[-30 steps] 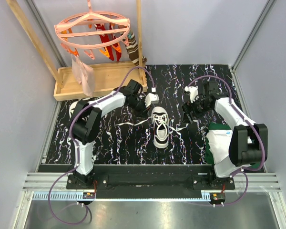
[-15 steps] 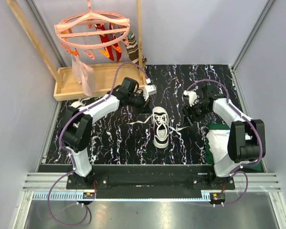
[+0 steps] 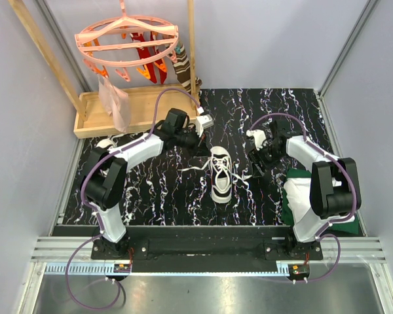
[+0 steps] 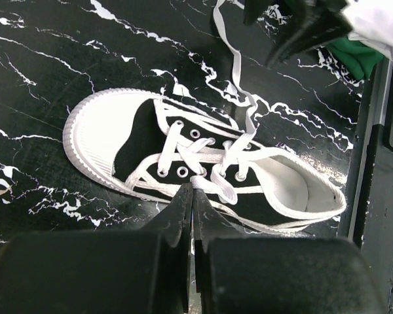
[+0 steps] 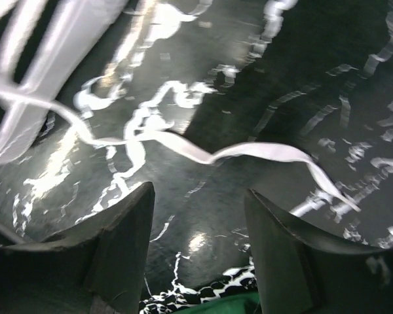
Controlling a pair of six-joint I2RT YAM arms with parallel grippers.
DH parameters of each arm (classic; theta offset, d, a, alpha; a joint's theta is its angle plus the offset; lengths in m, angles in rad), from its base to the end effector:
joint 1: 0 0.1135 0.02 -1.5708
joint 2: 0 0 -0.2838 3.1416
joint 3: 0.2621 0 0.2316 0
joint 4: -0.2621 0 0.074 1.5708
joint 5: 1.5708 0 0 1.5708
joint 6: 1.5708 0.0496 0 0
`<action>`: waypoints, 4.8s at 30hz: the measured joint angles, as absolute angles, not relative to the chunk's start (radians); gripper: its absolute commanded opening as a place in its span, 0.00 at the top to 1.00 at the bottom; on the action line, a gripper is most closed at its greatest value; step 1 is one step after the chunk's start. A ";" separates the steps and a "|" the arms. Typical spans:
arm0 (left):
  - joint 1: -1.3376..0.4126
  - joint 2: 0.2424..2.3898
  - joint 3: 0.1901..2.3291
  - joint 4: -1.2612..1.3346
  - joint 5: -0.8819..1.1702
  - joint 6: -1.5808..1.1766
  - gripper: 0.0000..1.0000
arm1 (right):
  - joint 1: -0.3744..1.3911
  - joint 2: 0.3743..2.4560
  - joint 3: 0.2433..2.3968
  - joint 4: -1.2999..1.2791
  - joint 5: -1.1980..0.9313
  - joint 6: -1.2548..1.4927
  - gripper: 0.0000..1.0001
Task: Tie the shoes
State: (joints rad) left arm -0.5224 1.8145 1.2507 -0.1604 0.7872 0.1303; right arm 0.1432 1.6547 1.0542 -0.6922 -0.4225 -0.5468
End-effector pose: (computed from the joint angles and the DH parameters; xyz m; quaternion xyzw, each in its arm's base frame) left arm 0.3216 -0.2257 0.2479 0.4192 0.7471 -0.4169 0.3040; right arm 0.2891 0.0622 0.2048 -0.3548 0.9014 0.1763 0.1744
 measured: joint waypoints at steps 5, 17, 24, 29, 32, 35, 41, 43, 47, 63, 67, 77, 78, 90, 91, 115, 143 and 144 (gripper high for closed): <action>-0.522 1.807 1.250 -0.155 0.791 0.129 1.00 | 0.143 1.667 1.059 -0.666 -0.339 -0.436 0.36; -0.522 1.805 1.249 -0.154 0.791 0.123 1.00 | 0.143 1.682 1.059 -0.648 -0.352 -0.153 0.44; -0.522 1.792 1.235 -0.144 0.791 0.122 1.00 | 0.145 1.750 1.059 -0.637 -0.347 -0.080 0.45; -0.522 1.790 1.233 -0.130 0.791 0.121 1.00 | 0.161 1.753 1.060 -0.620 -0.290 -0.033 0.48; -0.522 1.790 1.233 -0.121 0.791 0.115 1.00 | 0.189 1.753 1.062 -0.611 -0.239 -0.002 0.55; -0.522 1.789 1.232 -0.115 0.791 0.111 1.00 | 0.212 1.765 1.074 -0.605 -0.199 0.014 0.71; -0.523 1.765 1.205 -0.110 0.805 0.114 1.00 | 0.218 1.772 1.085 -0.595 -0.173 0.025 1.00; -0.523 1.757 1.198 -0.109 0.809 0.120 1.00 | 0.218 1.772 1.090 -0.594 -0.175 0.024 1.00; -0.523 1.753 1.195 -0.109 0.812 0.130 1.00 | 0.218 1.764 1.096 -0.587 -0.177 0.023 1.00; -0.524 1.694 1.162 -0.110 0.823 0.167 1.00 | 0.218 1.605 1.154 -0.546 -0.317 0.015 1.00; -0.531 1.641 1.150 -0.107 0.838 0.188 1.00 | 0.226 1.605 1.229 -0.531 -0.416 0.022 1.00; -0.558 1.617 1.108 -0.103 0.868 0.260 1.00 | 0.369 1.711 1.405 -0.463 -0.582 0.062 1.00; -0.558 1.616 1.103 -0.103 0.870 0.266 1.00 | 0.389 1.726 1.412 -0.459 -0.592 0.064 1.00; -0.558 1.609 1.079 -0.115 0.878 0.328 1.00 | 0.521 1.882 1.467 -0.433 -0.655 0.084 0.97; -0.558 1.608 1.077 -0.115 0.879 0.331 1.00 | 0.524 1.890 1.467 -0.434 -0.662 0.085 0.80; -0.537 1.605 1.069 -0.104 0.883 0.322 1.00 | 0.355 1.724 1.467 -0.570 -0.754 0.004 0.29; -0.526 1.639 1.094 -0.079 0.883 0.295 1.00 | 0.422 1.760 1.338 -0.601 -0.858 -0.093 0.48; -0.526 1.640 1.094 -0.079 0.883 0.295 1.00 | 0.424 1.762 1.338 -0.599 -0.857 -0.093 0.51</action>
State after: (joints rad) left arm -0.5259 1.6402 1.0939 -0.0792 0.8829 0.2951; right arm 0.4244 1.7618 1.3380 -0.5987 -0.8574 -0.0925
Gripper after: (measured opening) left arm 0.002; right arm 0.541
